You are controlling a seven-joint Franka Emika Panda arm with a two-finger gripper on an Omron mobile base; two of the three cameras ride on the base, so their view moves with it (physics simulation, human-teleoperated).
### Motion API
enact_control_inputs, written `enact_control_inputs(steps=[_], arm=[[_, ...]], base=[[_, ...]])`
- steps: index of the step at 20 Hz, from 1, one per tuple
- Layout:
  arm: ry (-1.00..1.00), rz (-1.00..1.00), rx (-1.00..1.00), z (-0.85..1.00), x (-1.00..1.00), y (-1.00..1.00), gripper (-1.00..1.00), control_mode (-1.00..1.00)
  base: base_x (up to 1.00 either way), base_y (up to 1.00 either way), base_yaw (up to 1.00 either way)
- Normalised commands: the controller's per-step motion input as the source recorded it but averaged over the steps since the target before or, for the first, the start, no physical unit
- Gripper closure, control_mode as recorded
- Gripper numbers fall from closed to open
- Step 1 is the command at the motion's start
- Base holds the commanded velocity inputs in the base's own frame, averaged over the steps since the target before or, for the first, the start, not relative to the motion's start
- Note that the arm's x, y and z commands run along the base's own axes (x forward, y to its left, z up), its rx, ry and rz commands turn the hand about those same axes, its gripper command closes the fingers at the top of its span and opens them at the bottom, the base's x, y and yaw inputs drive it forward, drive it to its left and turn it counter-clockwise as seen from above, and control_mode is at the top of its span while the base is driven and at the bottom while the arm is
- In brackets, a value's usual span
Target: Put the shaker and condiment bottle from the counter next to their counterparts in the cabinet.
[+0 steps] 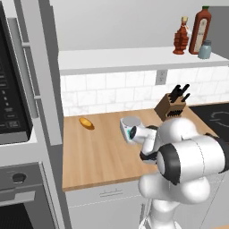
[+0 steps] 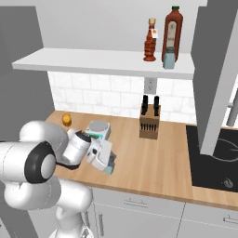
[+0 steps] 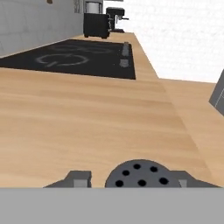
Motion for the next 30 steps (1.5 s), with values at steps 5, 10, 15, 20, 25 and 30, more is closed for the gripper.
enact_control_inputs(steps=[5,10,15,20,25,30], arm=[[-0.01,0.0,-0.05,0.23,-0.08,0.0,1.0,-1.0],[-0.02,0.01,-0.05,0.87,-0.05,0.0,1.0,-1.0],[0.0,0.04,0.0,1.0,0.0,0.0,1.0,-1.0],[0.09,0.12,0.02,0.87,0.06,0.0,1.0,-1.0],[0.12,0.08,0.03,0.95,0.14,-0.05,1.0,-1.0],[0.14,0.12,0.0,0.89,0.08,0.0,1.0,-1.0]], base=[[0.0,0.0,0.0],[0.0,0.0,0.0],[0.0,0.0,0.0],[0.0,0.0,0.0],[0.0,0.0,0.0],[0.0,0.0,0.0]])
